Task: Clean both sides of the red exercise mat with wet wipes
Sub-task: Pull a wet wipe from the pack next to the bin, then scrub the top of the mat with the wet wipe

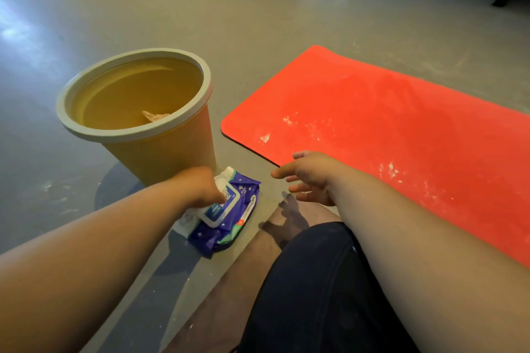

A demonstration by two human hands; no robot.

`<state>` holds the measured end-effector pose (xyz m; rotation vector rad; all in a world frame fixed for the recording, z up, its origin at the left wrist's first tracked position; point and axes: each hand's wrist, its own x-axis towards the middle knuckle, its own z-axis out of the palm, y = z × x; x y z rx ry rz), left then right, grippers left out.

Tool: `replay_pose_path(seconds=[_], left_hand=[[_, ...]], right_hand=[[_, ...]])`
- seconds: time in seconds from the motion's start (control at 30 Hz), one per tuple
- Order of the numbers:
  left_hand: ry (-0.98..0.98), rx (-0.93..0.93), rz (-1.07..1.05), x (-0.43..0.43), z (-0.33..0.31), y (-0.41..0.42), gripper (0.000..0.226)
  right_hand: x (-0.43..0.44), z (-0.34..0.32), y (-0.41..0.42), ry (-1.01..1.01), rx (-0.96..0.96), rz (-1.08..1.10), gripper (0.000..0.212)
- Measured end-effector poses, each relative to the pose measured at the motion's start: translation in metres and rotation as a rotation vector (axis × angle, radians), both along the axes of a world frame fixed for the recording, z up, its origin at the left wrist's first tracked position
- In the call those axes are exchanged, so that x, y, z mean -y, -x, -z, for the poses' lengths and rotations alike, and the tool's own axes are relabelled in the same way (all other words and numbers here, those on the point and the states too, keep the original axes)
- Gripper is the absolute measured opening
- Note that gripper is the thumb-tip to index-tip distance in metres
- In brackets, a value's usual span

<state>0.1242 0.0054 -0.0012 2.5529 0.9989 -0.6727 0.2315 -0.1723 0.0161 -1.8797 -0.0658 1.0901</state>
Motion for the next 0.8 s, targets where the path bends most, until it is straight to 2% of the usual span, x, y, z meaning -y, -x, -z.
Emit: replay_pose_path(seconds=[0.07, 0.1, 0.17, 0.23, 0.33, 0.4, 0.47, 0.53, 0.6, 0.67, 0.73, 0.8], left_hand=[[-0.152, -0.004, 0.038, 0.007, -0.001, 0.002, 0.05], [-0.187, 0.063, 0.063, 0.012, -0.003, 0.0, 0.05], [-0.136, 0.243, 0.115, 0.024, -0.005, -0.011, 0.054], [0.018, 0.413, 0.09, 0.039, -0.007, -0.027, 0.05], [0.33, 0.685, -0.082, 0.061, -0.005, -0.052, 0.016], [0.515, 0.806, -0.129, 0.074, -0.004, -0.062, 0.023], [0.598, 0.844, -0.184, 0.082, 0.0, -0.071, 0.03], [0.683, 0.86, -0.261, 0.086, 0.006, -0.076, 0.022], [0.813, 0.858, -0.329, 0.091, 0.011, -0.082, 0.018], [0.92, 0.83, -0.351, 0.1, 0.012, -0.089, 0.02], [0.976, 0.766, -0.292, 0.114, 0.01, -0.096, 0.015], [0.931, 0.672, -0.121, 0.133, 0.003, -0.104, 0.018]], right_hand=[[0.001, 0.0, -0.002, 0.016, 0.01, -0.009, 0.046], [0.001, 0.0, -0.003, 0.028, 0.017, -0.016, 0.041], [-0.001, 0.001, -0.006, 0.051, 0.058, -0.03, 0.038], [0.0, 0.003, -0.011, 0.056, 0.086, -0.016, 0.039], [0.006, 0.008, -0.019, -0.048, -0.006, 0.096, 0.039], [0.013, 0.013, -0.025, -0.148, -0.111, 0.166, 0.034], [0.02, 0.017, -0.031, -0.247, -0.209, 0.215, 0.023], [0.029, 0.022, -0.036, -0.329, -0.271, 0.239, 0.015], [0.04, 0.028, -0.04, -0.377, -0.28, 0.228, 0.007], [0.051, 0.035, -0.045, -0.39, -0.254, 0.243, 0.01], [0.062, 0.043, -0.05, -0.357, -0.198, 0.299, 0.014], [0.076, 0.049, -0.054, -0.329, -0.149, 0.392, 0.01]])
